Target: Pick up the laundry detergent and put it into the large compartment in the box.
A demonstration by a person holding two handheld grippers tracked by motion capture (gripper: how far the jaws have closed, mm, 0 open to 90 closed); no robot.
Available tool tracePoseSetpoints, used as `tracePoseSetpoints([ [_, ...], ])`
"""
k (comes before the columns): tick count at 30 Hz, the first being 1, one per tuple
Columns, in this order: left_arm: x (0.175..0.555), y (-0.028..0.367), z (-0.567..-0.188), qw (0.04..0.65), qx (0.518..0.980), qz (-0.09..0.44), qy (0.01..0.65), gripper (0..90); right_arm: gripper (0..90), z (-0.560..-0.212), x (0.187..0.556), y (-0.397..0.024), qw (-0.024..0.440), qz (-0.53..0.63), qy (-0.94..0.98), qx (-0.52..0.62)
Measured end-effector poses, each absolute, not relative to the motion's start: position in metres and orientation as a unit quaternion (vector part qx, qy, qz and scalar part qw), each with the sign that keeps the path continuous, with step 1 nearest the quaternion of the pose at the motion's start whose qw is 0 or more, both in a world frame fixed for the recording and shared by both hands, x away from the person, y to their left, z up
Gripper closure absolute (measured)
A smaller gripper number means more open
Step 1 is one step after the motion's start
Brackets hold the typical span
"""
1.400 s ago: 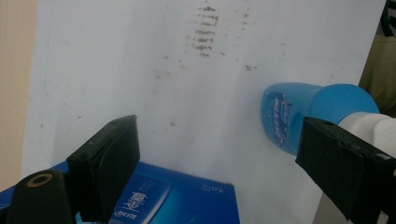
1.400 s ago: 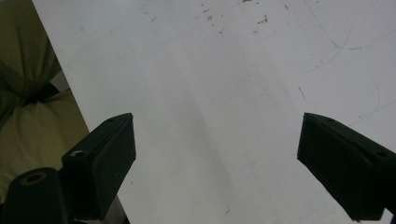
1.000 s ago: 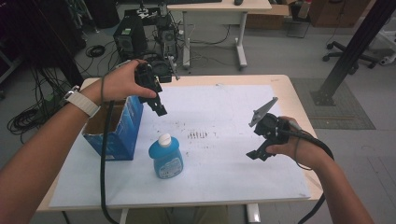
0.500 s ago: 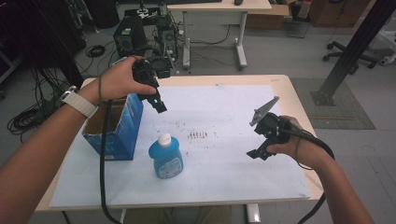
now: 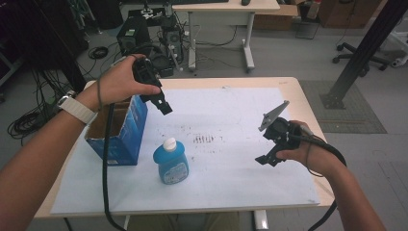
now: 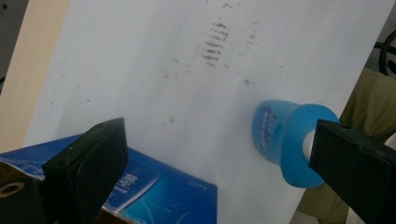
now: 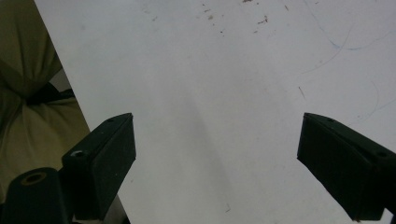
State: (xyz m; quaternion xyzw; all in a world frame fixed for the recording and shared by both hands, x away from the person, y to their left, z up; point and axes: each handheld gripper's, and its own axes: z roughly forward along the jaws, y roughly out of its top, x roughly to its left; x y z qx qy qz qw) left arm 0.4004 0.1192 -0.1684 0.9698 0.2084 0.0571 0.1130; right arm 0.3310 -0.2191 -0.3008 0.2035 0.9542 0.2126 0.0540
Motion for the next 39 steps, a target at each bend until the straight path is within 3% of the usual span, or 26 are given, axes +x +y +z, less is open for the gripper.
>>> tracePoseSetpoints([
  [26, 0.377, 0.124, -0.152, 0.111, 0.96, 0.068, 0.249, 7.6, 11.4, -0.3, 0.327, -0.218, 0.056, 0.214, 0.955, 0.2],
  [39, 0.358, 0.125, -0.152, 0.122, 0.959, 0.046, 0.252, 7.2, 11.4, -0.299, 0.324, -0.219, 0.057, 0.214, 0.955, 0.197],
])
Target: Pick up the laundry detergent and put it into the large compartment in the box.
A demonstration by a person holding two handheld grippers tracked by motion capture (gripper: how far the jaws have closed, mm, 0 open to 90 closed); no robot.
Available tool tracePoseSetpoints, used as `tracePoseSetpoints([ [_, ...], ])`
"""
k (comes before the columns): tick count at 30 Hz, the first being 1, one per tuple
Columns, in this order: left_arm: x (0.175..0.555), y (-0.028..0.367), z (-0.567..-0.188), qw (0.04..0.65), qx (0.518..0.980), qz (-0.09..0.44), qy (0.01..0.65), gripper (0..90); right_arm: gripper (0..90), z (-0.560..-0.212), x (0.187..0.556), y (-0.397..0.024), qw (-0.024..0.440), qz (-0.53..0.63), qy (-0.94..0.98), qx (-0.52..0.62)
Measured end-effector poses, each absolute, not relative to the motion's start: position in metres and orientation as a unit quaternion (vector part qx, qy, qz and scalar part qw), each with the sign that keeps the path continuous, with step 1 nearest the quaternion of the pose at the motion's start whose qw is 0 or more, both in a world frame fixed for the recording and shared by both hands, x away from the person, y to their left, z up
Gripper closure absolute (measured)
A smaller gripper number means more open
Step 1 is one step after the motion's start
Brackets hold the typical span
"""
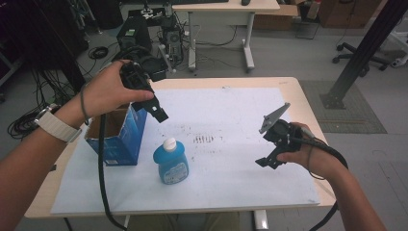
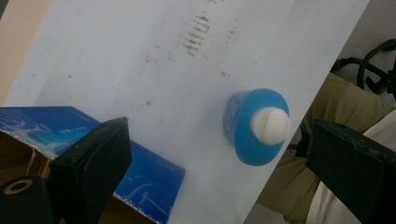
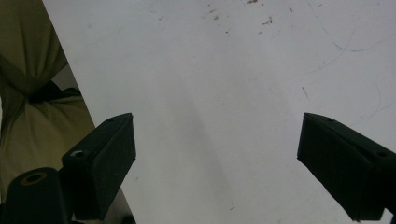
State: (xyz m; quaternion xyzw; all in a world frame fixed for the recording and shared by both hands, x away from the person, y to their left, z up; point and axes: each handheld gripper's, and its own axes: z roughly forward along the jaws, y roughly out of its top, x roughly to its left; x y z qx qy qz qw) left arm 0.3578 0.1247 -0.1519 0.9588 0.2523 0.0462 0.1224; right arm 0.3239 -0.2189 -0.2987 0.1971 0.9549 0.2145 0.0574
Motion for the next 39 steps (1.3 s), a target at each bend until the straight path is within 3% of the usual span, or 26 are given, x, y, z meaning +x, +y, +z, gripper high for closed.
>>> tracePoseSetpoints([
  [24, 0.343, 0.123, -0.18, 0.134, 0.955, -0.013, 0.265, 4.6, 11.4, -0.297, 0.317, -0.217, 0.059, 0.216, 0.955, 0.194],
  [39, 0.34, 0.122, -0.191, 0.13, 0.957, -0.018, 0.257, 6.4, 11.4, -0.297, 0.316, -0.217, 0.06, 0.217, 0.955, 0.194],
])
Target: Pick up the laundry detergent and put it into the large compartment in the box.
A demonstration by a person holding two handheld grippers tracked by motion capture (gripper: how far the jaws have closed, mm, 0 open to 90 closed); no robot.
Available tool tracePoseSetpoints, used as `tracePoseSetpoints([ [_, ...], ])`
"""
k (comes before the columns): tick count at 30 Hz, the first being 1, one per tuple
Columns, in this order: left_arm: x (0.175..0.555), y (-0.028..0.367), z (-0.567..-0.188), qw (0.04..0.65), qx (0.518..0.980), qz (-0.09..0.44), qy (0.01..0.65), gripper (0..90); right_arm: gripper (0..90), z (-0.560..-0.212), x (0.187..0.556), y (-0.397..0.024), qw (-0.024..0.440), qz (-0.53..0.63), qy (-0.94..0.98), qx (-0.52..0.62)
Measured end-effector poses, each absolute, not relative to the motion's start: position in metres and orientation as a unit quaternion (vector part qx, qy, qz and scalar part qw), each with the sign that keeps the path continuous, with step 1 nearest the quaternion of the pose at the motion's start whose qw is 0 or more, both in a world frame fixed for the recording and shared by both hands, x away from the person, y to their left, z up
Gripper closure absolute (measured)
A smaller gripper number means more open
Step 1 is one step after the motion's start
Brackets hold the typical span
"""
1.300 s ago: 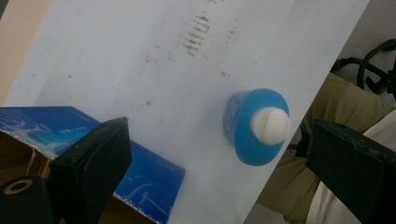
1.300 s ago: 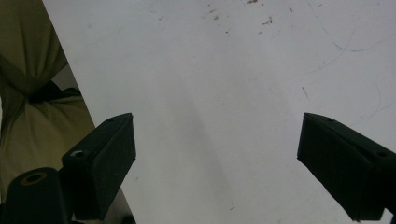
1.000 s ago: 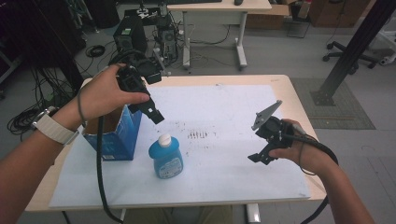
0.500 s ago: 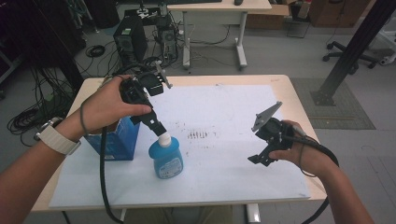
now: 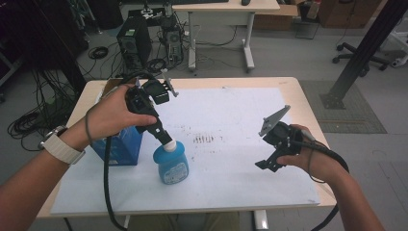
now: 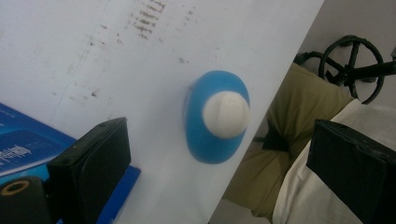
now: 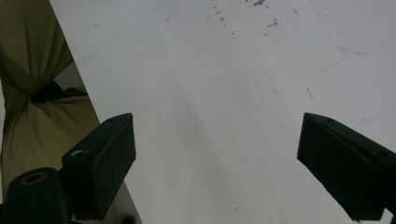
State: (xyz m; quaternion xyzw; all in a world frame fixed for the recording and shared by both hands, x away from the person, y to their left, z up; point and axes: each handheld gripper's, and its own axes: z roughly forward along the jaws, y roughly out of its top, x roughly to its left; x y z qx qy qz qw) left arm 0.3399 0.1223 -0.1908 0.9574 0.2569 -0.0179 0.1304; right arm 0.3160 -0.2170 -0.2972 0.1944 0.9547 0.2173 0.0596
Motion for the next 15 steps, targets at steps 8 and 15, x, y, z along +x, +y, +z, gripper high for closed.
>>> tracePoseSetpoints([
  [8, 0.336, 0.119, -0.202, 0.125, 0.96, -0.011, 0.249, 6.3, 11.4, -0.298, 0.316, -0.216, 0.06, 0.218, 0.955, 0.193],
  [15, 0.333, 0.119, -0.213, 0.125, 0.961, -0.014, 0.244, 6.4, 11.4, -0.297, 0.315, -0.216, 0.06, 0.218, 0.955, 0.194],
])
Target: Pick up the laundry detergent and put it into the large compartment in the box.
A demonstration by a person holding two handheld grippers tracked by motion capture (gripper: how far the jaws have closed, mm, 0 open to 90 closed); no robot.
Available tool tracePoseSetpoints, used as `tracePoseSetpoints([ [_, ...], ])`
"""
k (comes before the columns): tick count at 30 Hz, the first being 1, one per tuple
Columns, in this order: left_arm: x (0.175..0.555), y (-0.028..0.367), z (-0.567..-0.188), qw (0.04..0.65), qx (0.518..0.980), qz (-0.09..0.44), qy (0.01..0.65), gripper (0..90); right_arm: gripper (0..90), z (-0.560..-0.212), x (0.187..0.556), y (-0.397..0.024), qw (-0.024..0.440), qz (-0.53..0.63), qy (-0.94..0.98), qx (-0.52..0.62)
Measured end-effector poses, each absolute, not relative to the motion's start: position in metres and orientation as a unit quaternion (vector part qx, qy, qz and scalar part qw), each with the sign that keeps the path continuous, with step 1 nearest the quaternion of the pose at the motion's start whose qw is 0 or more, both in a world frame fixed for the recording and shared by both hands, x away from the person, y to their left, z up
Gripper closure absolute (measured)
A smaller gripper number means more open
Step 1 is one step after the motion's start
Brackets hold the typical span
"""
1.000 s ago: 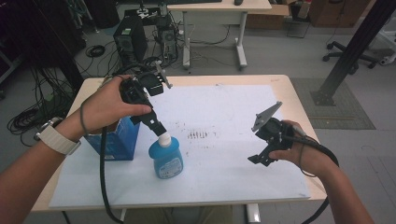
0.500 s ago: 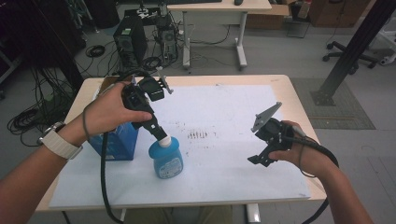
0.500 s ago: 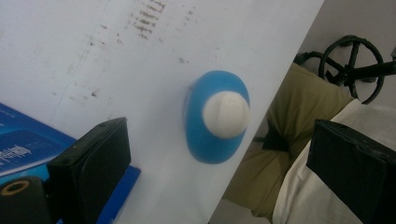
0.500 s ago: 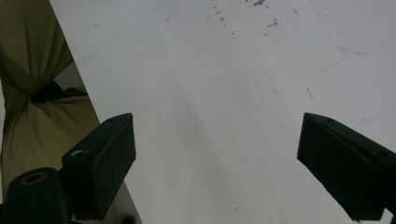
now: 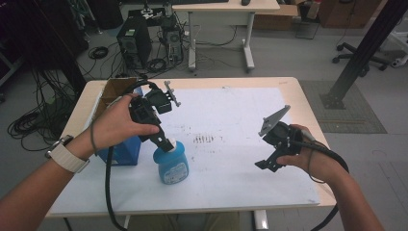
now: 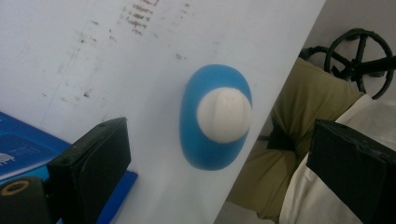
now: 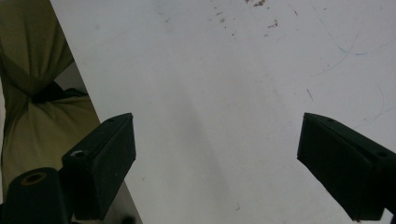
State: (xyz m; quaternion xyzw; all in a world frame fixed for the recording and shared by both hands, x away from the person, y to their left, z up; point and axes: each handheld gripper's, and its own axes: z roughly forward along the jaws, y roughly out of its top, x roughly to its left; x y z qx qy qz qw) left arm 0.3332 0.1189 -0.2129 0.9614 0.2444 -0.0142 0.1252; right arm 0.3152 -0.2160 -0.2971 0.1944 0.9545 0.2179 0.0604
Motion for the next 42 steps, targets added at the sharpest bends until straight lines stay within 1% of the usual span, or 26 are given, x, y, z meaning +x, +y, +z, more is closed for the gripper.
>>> tracePoseSetpoints([
  [16, 0.329, 0.117, -0.231, 0.125, 0.965, -0.011, 0.232, 6.4, 11.4, -0.3, 0.313, -0.217, 0.058, 0.217, 0.955, 0.195],
  [42, 0.326, 0.105, -0.257, 0.107, 0.972, -0.001, 0.211, 6.8, 11.4, -0.303, 0.314, -0.216, 0.054, 0.215, 0.955, 0.194],
])
